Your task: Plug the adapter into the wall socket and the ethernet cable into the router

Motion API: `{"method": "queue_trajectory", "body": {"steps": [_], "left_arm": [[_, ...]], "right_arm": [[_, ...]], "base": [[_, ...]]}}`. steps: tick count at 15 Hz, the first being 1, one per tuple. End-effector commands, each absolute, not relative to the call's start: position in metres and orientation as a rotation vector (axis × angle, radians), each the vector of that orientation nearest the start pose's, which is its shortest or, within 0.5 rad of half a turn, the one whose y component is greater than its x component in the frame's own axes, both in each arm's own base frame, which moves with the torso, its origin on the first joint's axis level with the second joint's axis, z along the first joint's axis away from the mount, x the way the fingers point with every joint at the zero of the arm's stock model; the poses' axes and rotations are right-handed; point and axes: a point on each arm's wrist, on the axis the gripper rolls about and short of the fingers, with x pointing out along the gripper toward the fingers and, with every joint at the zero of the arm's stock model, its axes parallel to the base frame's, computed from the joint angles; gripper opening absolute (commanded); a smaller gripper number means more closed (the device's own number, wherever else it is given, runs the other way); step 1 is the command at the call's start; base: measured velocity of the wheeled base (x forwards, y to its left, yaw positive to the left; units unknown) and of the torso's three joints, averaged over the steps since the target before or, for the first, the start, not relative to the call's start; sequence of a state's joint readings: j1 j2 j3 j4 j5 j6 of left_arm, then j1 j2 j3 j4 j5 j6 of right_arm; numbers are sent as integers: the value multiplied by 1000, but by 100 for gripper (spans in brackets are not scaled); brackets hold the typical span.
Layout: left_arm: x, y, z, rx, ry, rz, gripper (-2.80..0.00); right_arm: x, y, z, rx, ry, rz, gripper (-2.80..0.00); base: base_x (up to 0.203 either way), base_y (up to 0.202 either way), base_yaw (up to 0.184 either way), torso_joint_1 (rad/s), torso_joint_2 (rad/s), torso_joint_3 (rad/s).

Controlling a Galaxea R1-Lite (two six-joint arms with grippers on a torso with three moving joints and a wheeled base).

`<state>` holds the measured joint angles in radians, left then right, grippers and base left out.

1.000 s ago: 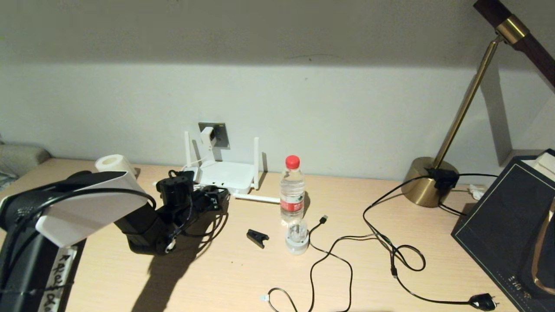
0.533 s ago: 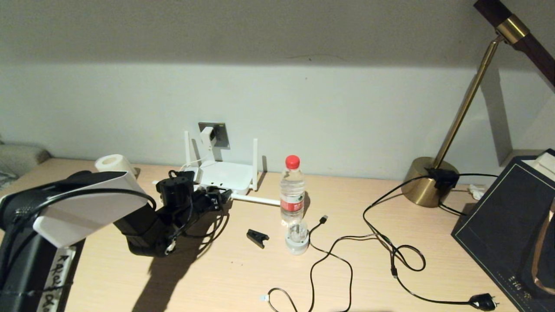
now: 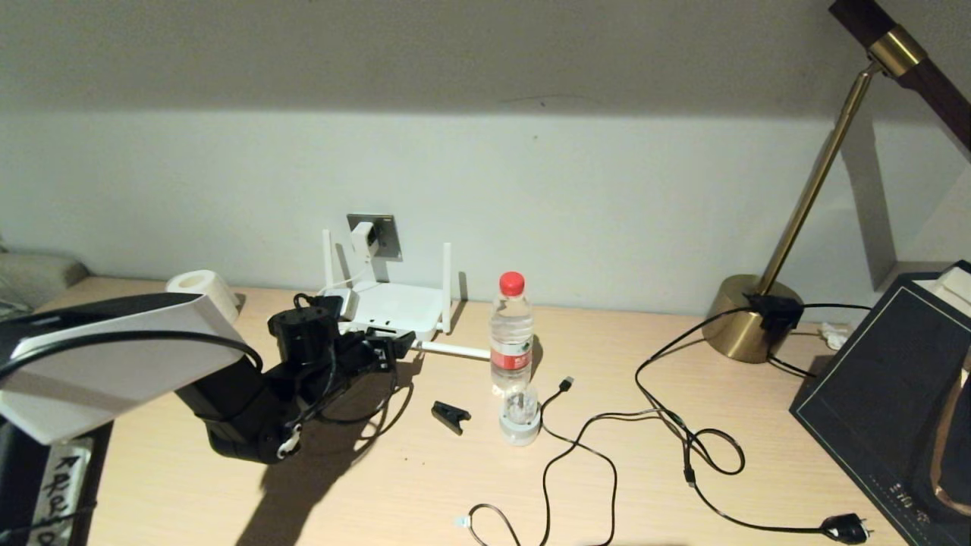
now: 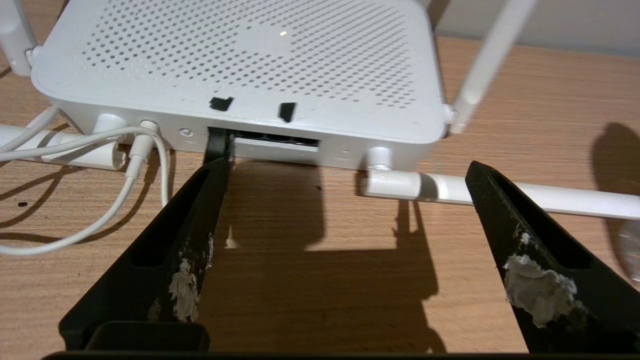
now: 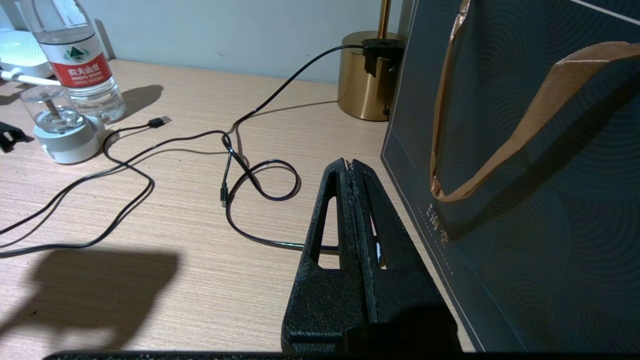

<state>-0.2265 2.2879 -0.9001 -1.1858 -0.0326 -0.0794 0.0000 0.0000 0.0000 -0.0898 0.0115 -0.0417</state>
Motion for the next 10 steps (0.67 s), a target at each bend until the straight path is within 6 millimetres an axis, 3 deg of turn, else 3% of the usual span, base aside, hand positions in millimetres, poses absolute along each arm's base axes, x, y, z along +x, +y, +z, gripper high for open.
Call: {"method": "queue_trajectory", "body": {"steps": [1, 5, 6, 8, 10], "left_arm": [[379, -95, 63, -61, 175, -267, 0], [357, -104, 80, -59, 144, -276, 0], [352, -104, 86, -60, 132, -275, -280], [340, -101, 99, -63, 104, -270, -280], [323, -96, 129, -72, 32, -269, -280]], "right_arm": [[-20, 0, 75, -43, -55, 11, -280], [-20, 0, 75, -42, -55, 11, -280], [-20, 0, 75, -43, -55, 11, -280], [-20, 0, 75, -43, -55, 11, -280], [-20, 0, 75, -42, -55, 11, -280]], "base": [[0, 0, 0, 0, 0, 0], [0, 0, 0, 0, 0, 0], [0, 0, 0, 0, 0, 0], [0, 0, 0, 0, 0, 0], [0, 0, 0, 0, 0, 0]]}}
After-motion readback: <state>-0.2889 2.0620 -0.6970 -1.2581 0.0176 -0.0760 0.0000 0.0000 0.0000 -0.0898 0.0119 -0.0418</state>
